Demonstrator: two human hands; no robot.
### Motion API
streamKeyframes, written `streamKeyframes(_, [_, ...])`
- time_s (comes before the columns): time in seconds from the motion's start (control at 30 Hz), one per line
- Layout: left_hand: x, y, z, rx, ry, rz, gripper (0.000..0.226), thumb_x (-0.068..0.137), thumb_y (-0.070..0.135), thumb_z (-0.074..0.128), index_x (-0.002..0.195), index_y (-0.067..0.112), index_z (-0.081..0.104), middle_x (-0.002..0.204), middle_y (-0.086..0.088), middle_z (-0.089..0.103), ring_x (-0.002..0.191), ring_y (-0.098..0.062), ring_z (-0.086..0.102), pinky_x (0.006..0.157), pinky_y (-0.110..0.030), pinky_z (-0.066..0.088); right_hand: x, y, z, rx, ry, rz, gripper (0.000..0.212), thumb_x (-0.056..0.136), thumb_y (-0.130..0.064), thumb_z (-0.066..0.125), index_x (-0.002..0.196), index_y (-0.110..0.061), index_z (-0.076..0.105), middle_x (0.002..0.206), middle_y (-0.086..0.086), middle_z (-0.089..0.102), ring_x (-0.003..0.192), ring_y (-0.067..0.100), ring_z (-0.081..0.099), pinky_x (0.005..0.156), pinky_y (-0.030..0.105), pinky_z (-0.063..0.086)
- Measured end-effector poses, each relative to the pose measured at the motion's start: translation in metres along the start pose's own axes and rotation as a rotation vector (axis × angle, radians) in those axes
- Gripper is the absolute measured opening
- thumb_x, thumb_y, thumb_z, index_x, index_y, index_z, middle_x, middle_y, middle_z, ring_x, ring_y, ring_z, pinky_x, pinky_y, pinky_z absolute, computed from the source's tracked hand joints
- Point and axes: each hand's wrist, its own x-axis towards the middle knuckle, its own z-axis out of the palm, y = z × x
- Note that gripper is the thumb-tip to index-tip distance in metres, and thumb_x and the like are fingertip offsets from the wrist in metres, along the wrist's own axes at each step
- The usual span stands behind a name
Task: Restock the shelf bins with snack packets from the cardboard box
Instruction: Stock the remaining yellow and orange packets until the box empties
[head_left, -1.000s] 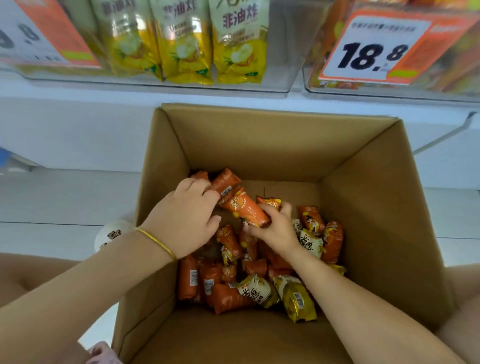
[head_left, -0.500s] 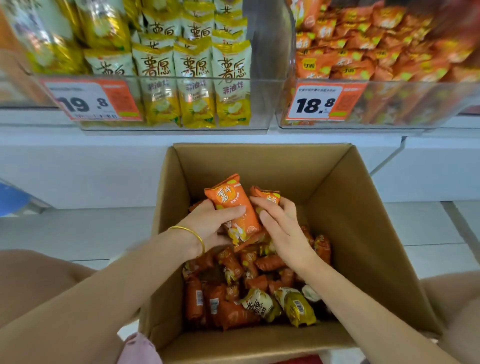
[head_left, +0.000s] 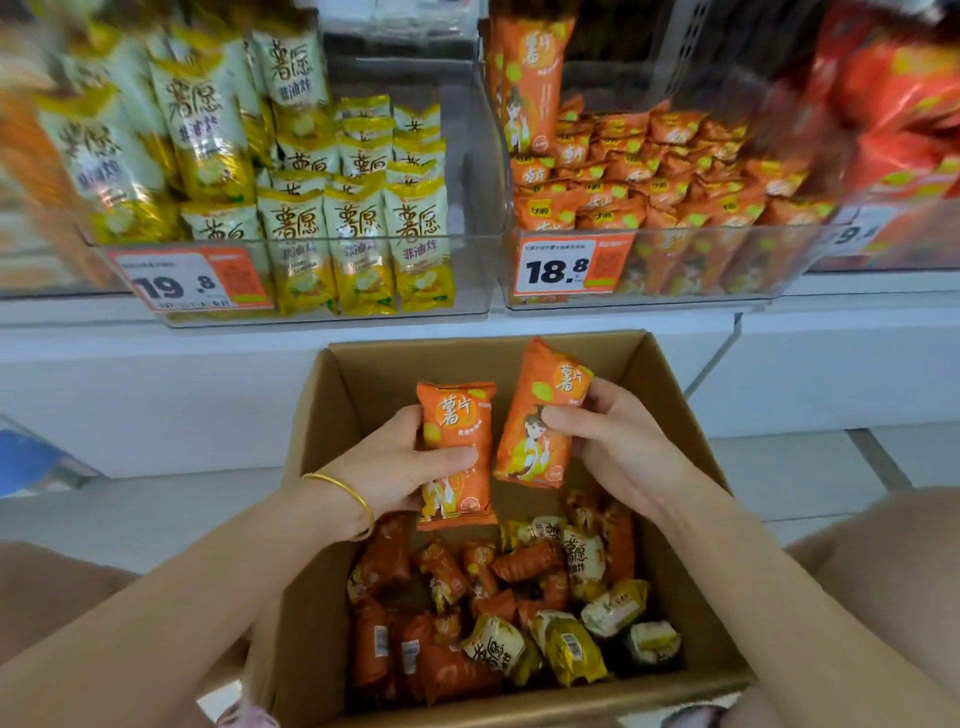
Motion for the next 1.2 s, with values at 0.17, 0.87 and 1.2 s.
streamKeyframes(0.17, [-0.010, 0.043, 0.022, 0.147, 0.078, 0.140, 0.042, 0.087, 0.039, 0.060, 0.121, 0.024, 0.040, 0.112, 0.000, 0.064, 0.095, -0.018, 0.067, 0.079, -0.043, 0.056, -0.011, -0.052, 0.006, 0.035, -0.237, -0.058, 0.079, 0.042, -0.030, 0.095, 0.110, -0.009, 0.061, 0.106, 0.011, 0.069, 0.099, 0.026, 0.067, 0.088, 0.039, 0.056])
streamKeyframes(0.87, [0.073, 0.184, 0.008, 0.745, 0.646, 0.824, 0.046, 0.091, 0.010, 0.054, 0.137, 0.012, 0.046, 0.130, -0.009, 0.045, 0.127, -0.023, 0.037, 0.106, -0.028, 0.026, 0.110, -0.201, -0.020, -0.229, 0.016, -0.496, 0.061, 0.062, -0.021, 0.082, 0.117, -0.022, 0.054, 0.113, 0.005, 0.066, 0.102, 0.022, 0.067, 0.084, 0.043, 0.055])
streamKeyframes(1.2, [0.092, 0.174, -0.007, 0.704, 0.545, 0.849, 0.052, 0.093, 0.017, 0.056, 0.141, 0.013, 0.039, 0.140, -0.001, 0.039, 0.131, -0.013, 0.033, 0.109, -0.024, 0.027, 0.148, -0.195, -0.013, -0.509, 0.002, -0.511, 0.061, 0.062, -0.032, 0.084, 0.117, -0.030, 0.057, 0.115, -0.003, 0.067, 0.106, 0.017, 0.066, 0.091, 0.044, 0.054])
